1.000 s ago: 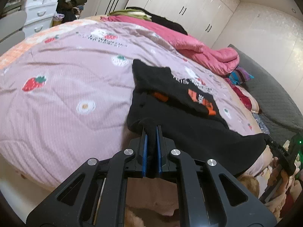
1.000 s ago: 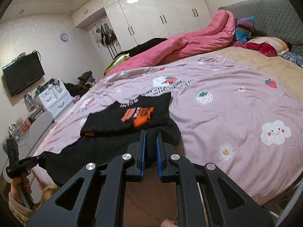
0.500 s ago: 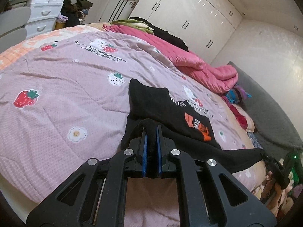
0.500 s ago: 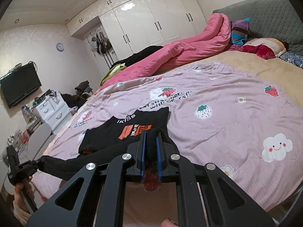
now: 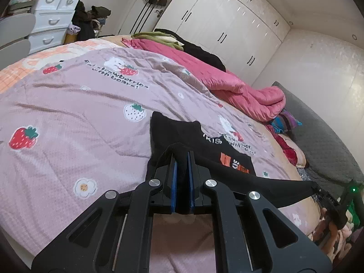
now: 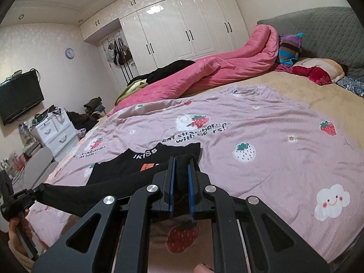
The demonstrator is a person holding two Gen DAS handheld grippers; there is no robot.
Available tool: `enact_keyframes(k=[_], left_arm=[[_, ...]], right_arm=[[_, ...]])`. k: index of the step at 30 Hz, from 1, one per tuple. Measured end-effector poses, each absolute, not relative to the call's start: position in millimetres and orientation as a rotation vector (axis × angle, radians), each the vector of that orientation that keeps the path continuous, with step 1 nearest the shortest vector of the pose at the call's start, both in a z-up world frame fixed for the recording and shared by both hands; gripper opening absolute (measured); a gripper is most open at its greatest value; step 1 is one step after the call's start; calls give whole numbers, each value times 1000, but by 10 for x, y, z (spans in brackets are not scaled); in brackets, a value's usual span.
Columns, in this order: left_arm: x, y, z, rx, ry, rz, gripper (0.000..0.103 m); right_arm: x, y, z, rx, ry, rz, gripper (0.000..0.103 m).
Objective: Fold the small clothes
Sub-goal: 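Lift the hem with both grippers and fold it over toward the collar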
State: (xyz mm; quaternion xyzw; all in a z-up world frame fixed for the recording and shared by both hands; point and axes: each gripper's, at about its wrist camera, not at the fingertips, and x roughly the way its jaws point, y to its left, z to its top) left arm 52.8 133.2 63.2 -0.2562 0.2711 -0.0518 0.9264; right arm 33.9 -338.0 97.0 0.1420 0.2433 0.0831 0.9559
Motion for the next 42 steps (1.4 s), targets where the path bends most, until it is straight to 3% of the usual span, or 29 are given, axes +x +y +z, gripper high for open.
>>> enact_keyframes(k=[21, 42], left_arm=[[1258, 1359, 660, -543, 527, -37, 2], [1983, 1292, 235, -431, 615, 48, 3]], right_arm=[[1176, -3304, 956, 317, 530, 132, 9], [2046, -3239, 284, 300, 663, 66, 9]])
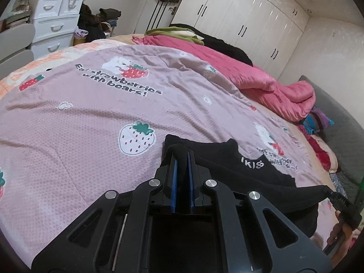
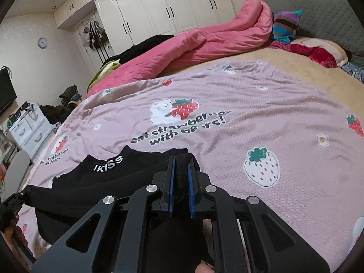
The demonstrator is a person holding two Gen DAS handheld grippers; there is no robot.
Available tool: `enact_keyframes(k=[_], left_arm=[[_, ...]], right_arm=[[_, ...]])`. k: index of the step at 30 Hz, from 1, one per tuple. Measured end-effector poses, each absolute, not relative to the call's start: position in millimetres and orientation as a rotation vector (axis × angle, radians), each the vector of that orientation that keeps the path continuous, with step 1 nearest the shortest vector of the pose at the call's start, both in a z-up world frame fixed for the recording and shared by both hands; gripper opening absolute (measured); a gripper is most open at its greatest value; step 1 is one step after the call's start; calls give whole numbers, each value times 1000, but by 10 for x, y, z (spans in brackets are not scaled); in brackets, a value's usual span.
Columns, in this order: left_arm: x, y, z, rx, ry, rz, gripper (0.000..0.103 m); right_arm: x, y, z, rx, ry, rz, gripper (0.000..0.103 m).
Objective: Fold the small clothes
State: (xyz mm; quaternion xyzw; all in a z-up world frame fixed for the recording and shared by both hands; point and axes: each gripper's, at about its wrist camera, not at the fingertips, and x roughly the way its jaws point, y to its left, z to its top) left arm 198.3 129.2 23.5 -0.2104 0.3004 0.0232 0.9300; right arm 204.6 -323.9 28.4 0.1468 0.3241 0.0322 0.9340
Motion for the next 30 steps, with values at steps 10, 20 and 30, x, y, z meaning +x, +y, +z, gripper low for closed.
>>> enact_keyframes(k=[10, 20, 30], left_arm=[[2109, 1290, 121, -417, 657, 58, 3], [2065, 1271, 188, -377, 641, 95, 13], [1805, 1156, 414, -306, 587, 66, 21]], right_arm=[[2196, -3206, 117, 280, 706, 49, 10], [2128, -3181, 146, 239, 683, 23, 34], [1812, -3135, 342, 222, 597, 75, 28]])
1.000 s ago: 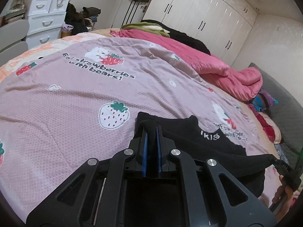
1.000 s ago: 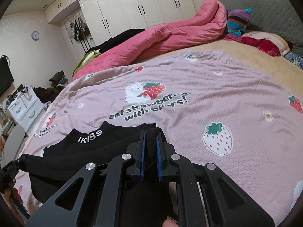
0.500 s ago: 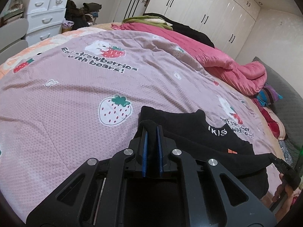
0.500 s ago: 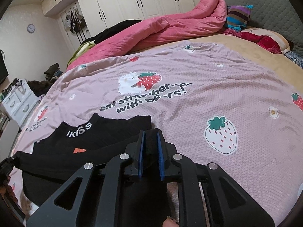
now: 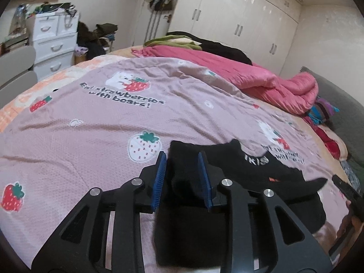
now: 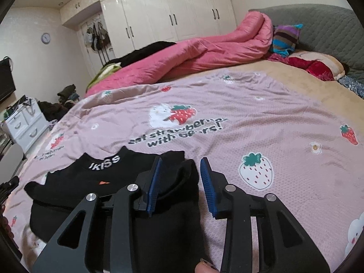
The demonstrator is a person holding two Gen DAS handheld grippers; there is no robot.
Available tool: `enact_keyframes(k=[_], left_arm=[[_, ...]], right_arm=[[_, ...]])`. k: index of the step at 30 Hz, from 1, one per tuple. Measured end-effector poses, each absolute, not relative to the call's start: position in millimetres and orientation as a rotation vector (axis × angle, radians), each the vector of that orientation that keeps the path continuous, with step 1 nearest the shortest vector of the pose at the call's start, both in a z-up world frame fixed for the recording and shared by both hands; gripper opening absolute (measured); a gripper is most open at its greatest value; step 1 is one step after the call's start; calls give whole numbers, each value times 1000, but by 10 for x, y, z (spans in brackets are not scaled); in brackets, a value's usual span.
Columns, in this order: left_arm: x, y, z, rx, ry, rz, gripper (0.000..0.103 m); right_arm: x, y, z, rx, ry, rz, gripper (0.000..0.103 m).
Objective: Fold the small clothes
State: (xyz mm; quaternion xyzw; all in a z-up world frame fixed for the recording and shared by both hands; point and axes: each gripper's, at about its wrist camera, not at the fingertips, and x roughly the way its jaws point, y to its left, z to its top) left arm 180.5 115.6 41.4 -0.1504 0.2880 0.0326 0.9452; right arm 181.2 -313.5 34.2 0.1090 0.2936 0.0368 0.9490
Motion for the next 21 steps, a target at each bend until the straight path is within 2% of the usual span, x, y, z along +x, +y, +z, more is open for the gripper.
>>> enact_keyframes(k=[1, 2, 5, 7, 12, 21], left_arm=[[1780, 1120, 403, -304, 600, 36, 21], [1767, 1098, 390, -305, 609, 15, 21], [1705, 981, 284, -267, 654, -25, 18], [1695, 880, 152, -240, 714, -64, 13], [1804, 737, -44, -177, 781, -66, 13], [2031, 720, -197, -109, 801, -4, 13]], right_arm=[[1791, -3107, 339, 215, 606, 91, 19], [1768, -3063, 323, 201, 619, 108, 16], [1727, -2924, 221, 138, 674, 145, 14], [1746, -2805, 120, 93, 734, 163, 14], [1878, -2662, -153, 46, 850, 117, 14], [2151, -2546, -297, 22, 860, 102, 14]])
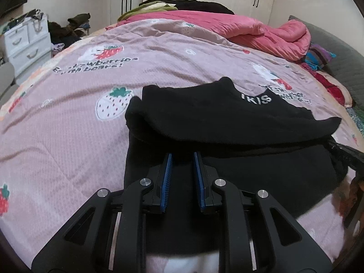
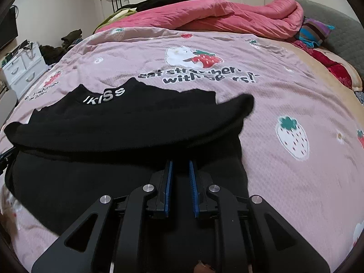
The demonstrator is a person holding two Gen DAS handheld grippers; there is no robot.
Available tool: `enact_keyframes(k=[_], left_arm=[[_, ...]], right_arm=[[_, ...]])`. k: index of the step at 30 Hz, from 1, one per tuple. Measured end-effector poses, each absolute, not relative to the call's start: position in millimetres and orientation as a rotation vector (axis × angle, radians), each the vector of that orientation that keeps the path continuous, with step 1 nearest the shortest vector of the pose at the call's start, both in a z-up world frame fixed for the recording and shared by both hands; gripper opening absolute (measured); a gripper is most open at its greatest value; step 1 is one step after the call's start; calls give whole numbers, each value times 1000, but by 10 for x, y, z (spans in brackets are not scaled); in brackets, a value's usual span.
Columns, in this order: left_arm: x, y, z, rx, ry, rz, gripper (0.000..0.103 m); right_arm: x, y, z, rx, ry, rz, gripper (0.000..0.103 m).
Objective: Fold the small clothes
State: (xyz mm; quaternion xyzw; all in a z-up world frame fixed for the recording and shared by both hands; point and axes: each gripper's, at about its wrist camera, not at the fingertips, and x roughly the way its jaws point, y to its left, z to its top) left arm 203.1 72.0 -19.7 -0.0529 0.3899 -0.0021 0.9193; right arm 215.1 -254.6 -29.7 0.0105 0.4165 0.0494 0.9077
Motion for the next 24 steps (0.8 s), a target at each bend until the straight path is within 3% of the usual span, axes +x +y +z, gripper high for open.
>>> enact_keyframes(k=[16, 20, 21, 23, 24], left_arm=[[2612, 968, -53, -156, 752, 76, 13], [2634, 1104, -4, -191, 736, 89, 18], [2647, 1134, -15, -198, 740, 92, 23], [2666, 1208, -49, -215, 754, 102, 32], [2684, 1227, -69, -217, 766, 102, 34]], right_arm=[[2707, -2643, -178, 110, 821, 83, 14], [2750, -2809, -121, 101, 794, 40, 15], [2765, -2854, -114, 102, 793, 27, 17], [2816, -2969, -119, 105, 807, 15, 38], [2840, -3004, -141, 103, 824, 17, 40]])
